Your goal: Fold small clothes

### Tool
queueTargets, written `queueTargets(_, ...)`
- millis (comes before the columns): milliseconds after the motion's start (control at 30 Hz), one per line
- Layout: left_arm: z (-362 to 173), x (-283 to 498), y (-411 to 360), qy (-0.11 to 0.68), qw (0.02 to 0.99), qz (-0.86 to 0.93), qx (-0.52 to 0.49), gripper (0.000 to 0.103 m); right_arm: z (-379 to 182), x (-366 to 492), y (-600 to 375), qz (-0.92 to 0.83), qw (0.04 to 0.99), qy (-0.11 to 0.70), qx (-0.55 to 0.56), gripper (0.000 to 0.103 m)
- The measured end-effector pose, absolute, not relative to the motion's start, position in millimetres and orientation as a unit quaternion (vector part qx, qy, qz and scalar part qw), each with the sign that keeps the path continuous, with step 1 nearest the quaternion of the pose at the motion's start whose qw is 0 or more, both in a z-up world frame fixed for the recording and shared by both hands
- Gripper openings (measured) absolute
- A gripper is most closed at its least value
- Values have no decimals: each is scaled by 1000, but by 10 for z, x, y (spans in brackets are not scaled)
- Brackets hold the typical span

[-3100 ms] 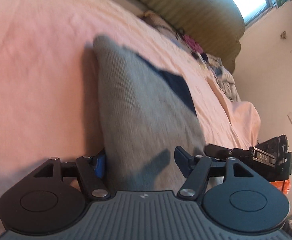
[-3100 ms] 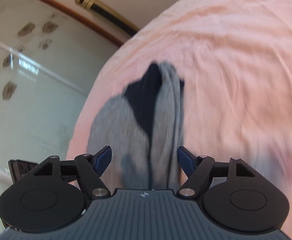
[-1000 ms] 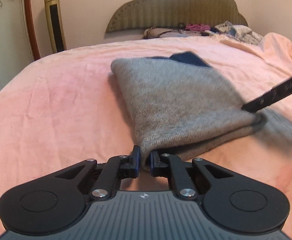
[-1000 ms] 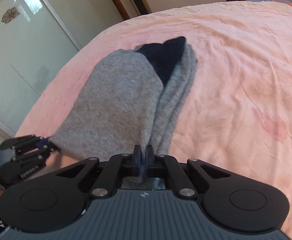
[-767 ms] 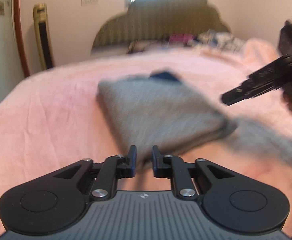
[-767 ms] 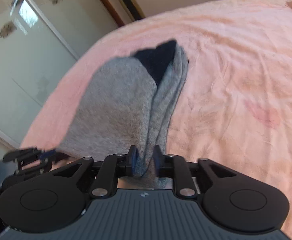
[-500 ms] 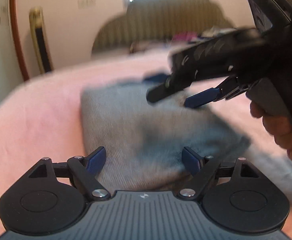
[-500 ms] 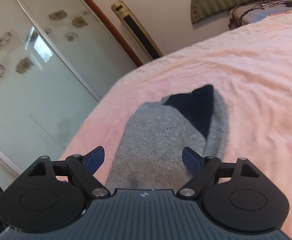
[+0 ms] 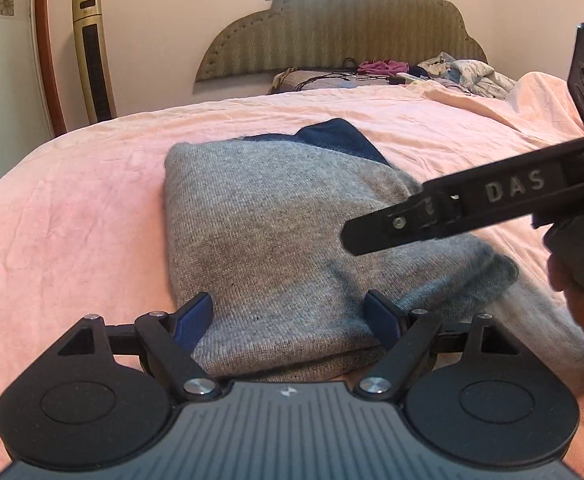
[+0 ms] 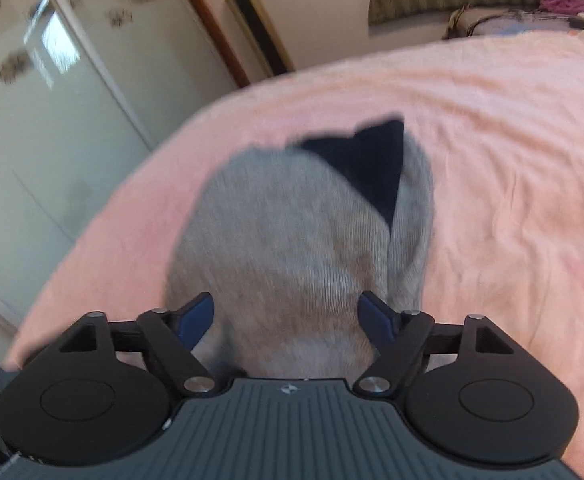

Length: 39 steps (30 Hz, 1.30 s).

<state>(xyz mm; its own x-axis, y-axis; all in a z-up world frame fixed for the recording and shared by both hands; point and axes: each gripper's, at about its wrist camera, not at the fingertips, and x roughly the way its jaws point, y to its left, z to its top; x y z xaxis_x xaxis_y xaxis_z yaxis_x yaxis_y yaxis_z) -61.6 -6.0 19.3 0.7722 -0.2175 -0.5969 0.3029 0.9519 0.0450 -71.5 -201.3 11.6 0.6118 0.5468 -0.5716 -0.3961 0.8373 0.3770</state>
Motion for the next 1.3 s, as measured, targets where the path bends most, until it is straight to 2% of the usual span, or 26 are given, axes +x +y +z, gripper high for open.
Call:
queueTargets(100, 218, -649, -33, 304, 942, -127, 68, 84, 228, -697, -2075, 240, 885, 376, 135, 68)
queueTargets(167, 264, -716, 77, 309, 943, -117, 39, 83, 328, -762, -2125, 241, 883, 374, 149, 68)
queueTargets(200, 294, -757, 177, 316, 941, -118, 11, 83, 372, -852, -2181, 245, 883, 369, 158, 72)
queueTargets(233, 315, -773, 314, 327, 937, -123, -28, 83, 389, -918, -2266, 242, 883, 365, 168, 81)
queueTargets(300, 303, -735, 585, 358, 918, -129, -110, 83, 357, -987, -2505, 224, 879, 373, 193, 88)
queueTargets(467, 211, -448, 933, 409, 844, -191, -291, 82, 73, -927, -2748, 244, 835, 423, 254, 86)
queueTargets(500, 188, -400, 920, 417, 832, -203, -305, 68, 64, -916, -2718, 257, 827, 428, 258, 81)
queueTargets(533, 167, -355, 870, 430, 826, -207, -299, 24, 52, -894, -2680, 262, 822, 436, 256, 63)
queueTargets(567, 144, -308, 816, 449, 824, -200, -283, 10, 36, -876, -2631, 262, 819, 447, 247, 47)
queueTargets(600, 135, -325, 784, 453, 826, -191, -277, 10, 9, -855, -2590, 263, 816, 458, 234, 27)
queueTargets(700, 258, -509, 788, 431, 845, -193, -252, 8, 74, -970, -2584, 281, 825, 442, 211, 26)
queueTargets(767, 318, -639, 809, 426, 854, -205, -220, 4, 125, -1101, -2646, 293, 826, 438, 200, 21)
queueTargets(867, 174, -737, 820, 461, 840, -224, -178, 5, 3, -1243, -2770, 280, 821, 462, 185, 10)
queueTargets(900, 161, -804, 861, 455, 837, -252, -172, 5, -43, -1265, -2833, 279, 821, 458, 196, 0)
queueTargets(967, 246, -868, 960, 452, 824, -298, -164, 7, -41, -1239, -2981, 294, 804, 453, 251, 22)
queueTargets(1000, 320, -873, 1027, 440, 825, -310, -170, 10, 22, -1214, -3063, 297, 802, 439, 274, 45)
queueTargets(1033, 425, -851, 1085, 420, 832, -314, -180, 21, 110, -1186, -3136, 297, 808, 416, 294, 83)
queueTargets(1067, 522, -778, 1149, 397, 843, -307, -192, 52, 197, -1135, -3200, 294, 817, 387, 310, 99)
queueTargets(1133, 662, -513, 1239, 350, 872, -262, -219, 103, 316, -893, -3241, 300, 826, 351, 323, 103)
queueTargets(1200, 685, -147, 1270, 311, 898, -205, -236, 103, 330, -493, -3161, 285, 830, 357, 321, 102)
queueTargets(1300, 481, 624, 1213, 354, 892, -138, -245, 103, 225, 137, -2966, 257, 830, 385, 311, 96)
